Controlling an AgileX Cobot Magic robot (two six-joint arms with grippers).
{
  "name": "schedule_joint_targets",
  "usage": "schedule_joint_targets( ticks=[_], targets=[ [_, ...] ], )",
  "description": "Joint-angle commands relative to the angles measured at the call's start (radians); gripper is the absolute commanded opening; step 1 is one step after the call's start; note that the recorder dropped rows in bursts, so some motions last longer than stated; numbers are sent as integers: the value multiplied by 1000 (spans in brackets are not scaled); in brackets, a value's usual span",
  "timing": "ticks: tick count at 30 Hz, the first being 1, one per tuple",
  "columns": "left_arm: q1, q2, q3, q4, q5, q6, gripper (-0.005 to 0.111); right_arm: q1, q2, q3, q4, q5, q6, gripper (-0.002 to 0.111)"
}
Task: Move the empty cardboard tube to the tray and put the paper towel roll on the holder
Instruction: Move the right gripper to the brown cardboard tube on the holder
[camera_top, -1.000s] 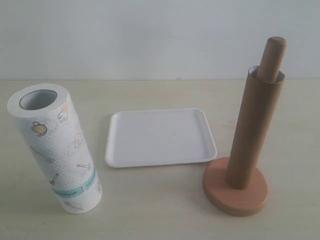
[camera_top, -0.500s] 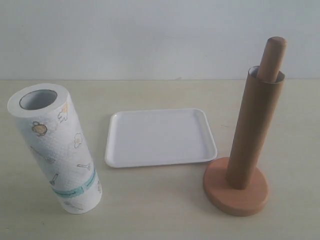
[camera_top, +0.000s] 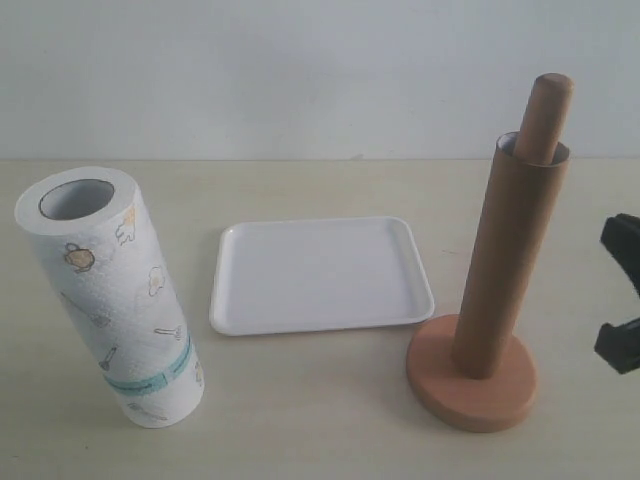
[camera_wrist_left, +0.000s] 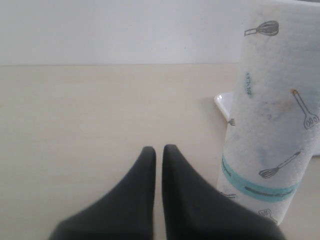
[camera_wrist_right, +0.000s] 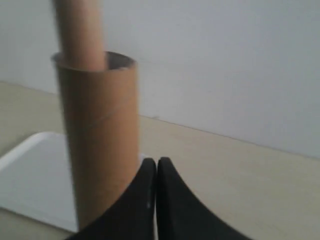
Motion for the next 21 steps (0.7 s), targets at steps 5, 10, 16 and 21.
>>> schedule_joint_targets(
  ticks=[5,10,16,21],
  targets=[
    [3,-2,4,-7,-2,-9,5,-3,4,-7,-443,-84,394,11],
    [3,-2,4,-7,-2,-9,5,-3,4,-7,-510,-60,590,93],
    [3,-2,4,-7,-2,-9,5,-3,4,-7,-505,-58,561,105],
    [3,-2,4,-7,-2,-9,5,-3,9,-7,-405,-37,395,105]
  ],
)
